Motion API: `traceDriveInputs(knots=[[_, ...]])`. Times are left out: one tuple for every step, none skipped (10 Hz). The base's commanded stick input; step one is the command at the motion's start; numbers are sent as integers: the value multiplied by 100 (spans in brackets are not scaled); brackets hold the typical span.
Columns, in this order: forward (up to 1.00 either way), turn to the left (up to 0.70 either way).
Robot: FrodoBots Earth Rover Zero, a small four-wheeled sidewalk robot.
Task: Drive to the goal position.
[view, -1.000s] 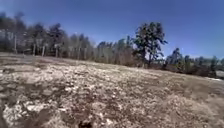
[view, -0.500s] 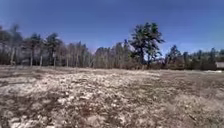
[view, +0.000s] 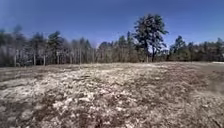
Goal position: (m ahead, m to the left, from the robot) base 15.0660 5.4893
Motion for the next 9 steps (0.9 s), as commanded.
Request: traceDriveInputs(knots=[[70, 0], [70, 0], [70, 0], [70, 0], [70, 0], [70, 0], [70, 0], [70, 0], [70, 0]])
